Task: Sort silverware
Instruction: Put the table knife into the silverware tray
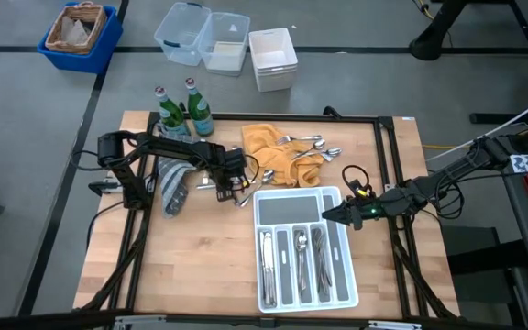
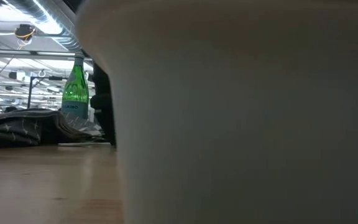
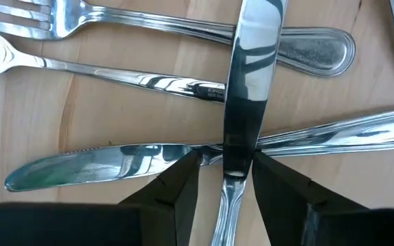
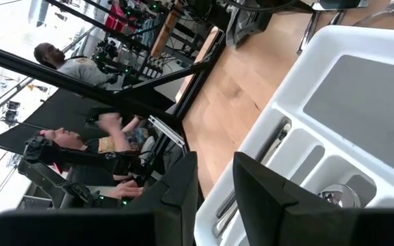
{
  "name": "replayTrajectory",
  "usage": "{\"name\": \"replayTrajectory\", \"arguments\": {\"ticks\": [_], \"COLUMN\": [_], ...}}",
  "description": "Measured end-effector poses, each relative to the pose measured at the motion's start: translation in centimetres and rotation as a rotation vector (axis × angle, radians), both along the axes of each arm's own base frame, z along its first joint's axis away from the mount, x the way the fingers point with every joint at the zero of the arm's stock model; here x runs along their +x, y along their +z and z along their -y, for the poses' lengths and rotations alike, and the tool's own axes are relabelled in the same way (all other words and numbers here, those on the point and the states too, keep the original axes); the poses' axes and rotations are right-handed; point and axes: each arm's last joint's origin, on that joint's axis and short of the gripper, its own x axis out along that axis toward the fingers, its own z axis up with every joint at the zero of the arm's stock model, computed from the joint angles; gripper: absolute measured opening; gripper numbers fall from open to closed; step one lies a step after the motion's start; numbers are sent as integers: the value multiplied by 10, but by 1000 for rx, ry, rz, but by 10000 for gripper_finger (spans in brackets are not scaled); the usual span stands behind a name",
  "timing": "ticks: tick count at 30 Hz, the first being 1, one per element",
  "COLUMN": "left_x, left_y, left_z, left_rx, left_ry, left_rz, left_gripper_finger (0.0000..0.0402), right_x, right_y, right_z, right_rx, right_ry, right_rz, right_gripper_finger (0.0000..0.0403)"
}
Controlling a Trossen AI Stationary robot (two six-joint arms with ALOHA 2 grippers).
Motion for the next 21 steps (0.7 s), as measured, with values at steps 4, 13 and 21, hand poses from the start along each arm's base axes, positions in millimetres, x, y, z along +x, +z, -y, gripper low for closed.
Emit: {"name": "replayTrajectory", "arguments": {"ticks": [4,13,21], "left_x": [0,7,5], "left_y": [0,11,14], "left_z": [0,-2,-1], "left_rx": [-4,-8,-12], "left_ry": [12,8,-9], "left_rz": [-1,-7,-54], "left_gripper_finger": [127,127,127], "right_x": [0,-1,-1], "right_y": [0,-3,-5], "right_z": [0,0,1], "right_rx": [-2,-15,-24], "right_ry": [0,0,0], "right_rz": [-5,-28,-45], "right_gripper_finger": [95,95,95]}}
